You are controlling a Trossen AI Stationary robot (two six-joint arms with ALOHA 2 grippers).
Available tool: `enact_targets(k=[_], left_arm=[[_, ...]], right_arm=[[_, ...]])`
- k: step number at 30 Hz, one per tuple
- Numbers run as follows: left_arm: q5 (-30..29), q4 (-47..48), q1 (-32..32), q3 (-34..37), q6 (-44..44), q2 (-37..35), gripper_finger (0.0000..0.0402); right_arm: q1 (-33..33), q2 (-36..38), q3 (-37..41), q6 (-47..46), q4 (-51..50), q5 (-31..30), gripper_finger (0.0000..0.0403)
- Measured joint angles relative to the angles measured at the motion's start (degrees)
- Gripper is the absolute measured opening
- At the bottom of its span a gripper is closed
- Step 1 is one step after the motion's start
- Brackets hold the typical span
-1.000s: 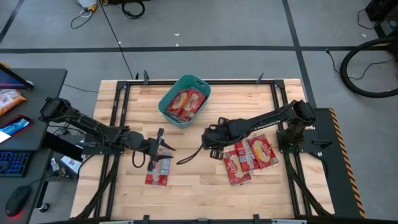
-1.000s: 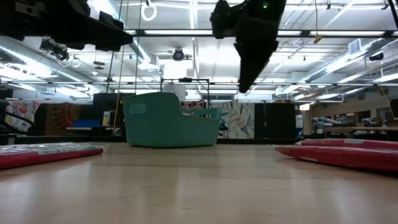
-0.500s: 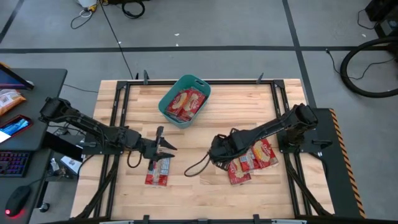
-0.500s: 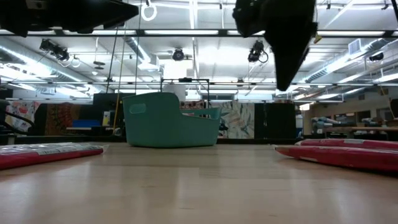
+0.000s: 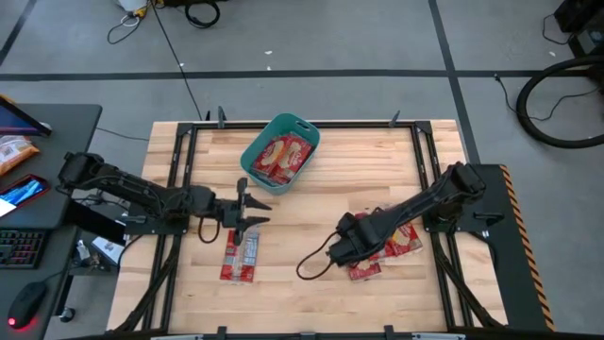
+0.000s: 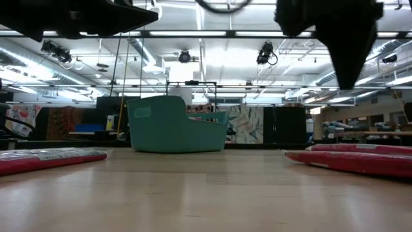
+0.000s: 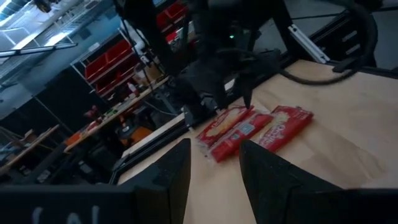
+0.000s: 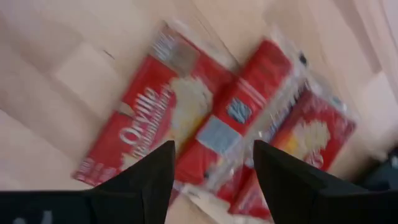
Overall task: Sort popcorn bags into baskets
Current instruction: Put the red popcorn bag into the blue bin
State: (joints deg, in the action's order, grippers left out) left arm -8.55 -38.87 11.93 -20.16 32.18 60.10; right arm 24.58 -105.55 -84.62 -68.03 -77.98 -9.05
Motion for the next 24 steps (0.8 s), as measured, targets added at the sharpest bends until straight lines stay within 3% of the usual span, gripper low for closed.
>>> enact_targets(k=[10, 24], left_arm=[[5.8, -0.8, -2.0, 0.0, 0.0, 0.0, 0.0142], [5.9, -0.8, -2.0, 0.0, 0.0, 0.0, 0.0142]], right_arm=[[1.6, -0.3, 12.0, -11.5, -1.6, 7.4, 0.0225], [-0.9, -0.3, 22.8, -11.0, 6.4, 9.2, 0.0225]])
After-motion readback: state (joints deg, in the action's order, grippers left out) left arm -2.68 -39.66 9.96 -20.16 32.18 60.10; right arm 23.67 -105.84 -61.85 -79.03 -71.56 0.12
